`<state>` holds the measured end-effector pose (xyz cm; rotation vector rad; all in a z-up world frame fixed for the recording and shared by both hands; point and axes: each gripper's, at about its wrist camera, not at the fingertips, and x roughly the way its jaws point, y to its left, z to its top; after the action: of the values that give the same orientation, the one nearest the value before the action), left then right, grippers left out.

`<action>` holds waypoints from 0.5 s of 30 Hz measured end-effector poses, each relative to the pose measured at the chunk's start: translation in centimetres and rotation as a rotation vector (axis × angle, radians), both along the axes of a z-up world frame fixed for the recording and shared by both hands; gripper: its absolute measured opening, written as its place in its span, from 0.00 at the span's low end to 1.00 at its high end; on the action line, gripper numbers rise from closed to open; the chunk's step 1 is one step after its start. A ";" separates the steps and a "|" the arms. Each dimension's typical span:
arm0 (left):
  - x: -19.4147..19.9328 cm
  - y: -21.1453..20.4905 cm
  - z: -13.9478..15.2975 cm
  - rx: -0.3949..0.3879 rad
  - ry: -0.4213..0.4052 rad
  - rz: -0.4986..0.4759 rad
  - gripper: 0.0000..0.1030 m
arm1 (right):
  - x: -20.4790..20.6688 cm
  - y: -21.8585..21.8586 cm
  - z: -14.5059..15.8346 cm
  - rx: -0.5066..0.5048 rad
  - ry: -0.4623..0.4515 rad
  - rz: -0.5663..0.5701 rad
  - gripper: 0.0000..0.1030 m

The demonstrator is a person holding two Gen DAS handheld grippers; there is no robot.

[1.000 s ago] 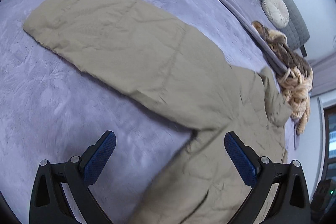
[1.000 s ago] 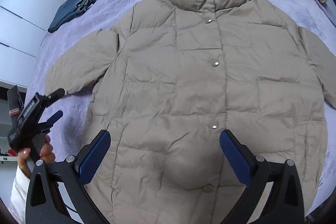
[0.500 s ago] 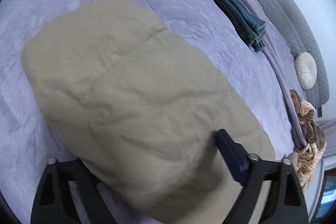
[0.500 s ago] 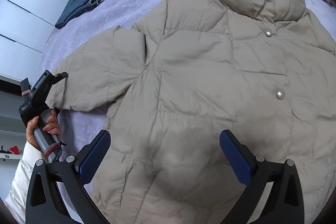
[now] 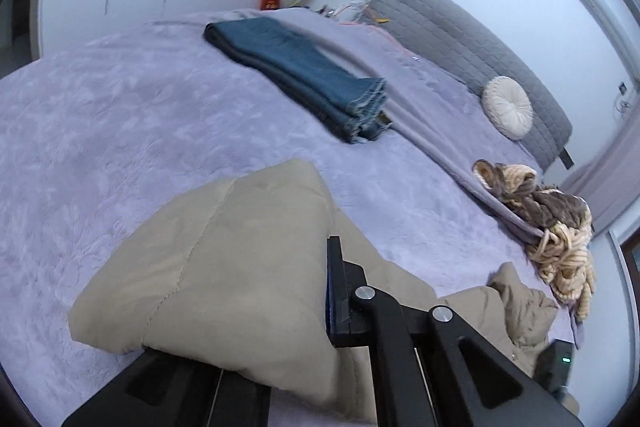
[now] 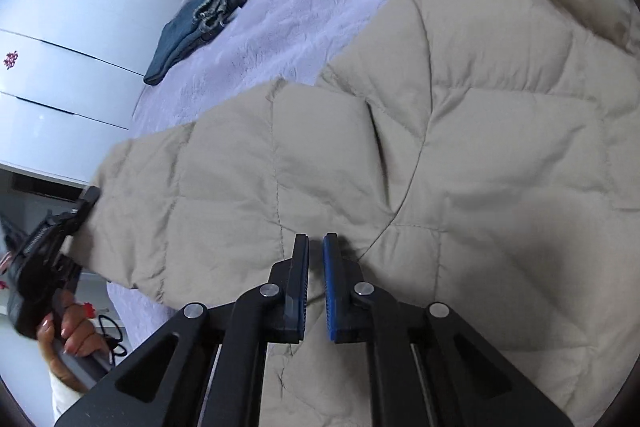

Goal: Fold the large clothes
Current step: 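Fold the held sleeve across the jacket front with the left gripper, then release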

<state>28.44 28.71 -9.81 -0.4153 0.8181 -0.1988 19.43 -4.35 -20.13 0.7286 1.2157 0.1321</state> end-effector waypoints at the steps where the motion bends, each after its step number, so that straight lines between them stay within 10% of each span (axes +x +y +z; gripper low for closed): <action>1: -0.7 -0.8 1.2 -0.014 -0.019 -0.037 0.06 | 0.3 0.3 -1.2 0.022 0.027 -0.002 0.08; 10: -6.0 -18.3 9.0 -0.008 -0.189 -0.465 0.06 | -0.8 -1.4 -1.7 0.111 0.075 0.050 0.07; 15: -10.1 -31.3 7.6 0.080 -0.145 -0.710 0.06 | -7.1 -8.8 2.6 -0.034 0.018 -0.038 0.07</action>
<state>18.34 -2.55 -2.21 -0.0177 0.8012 -0.8423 12.32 -13.13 -17.58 0.7241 1.2173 0.0735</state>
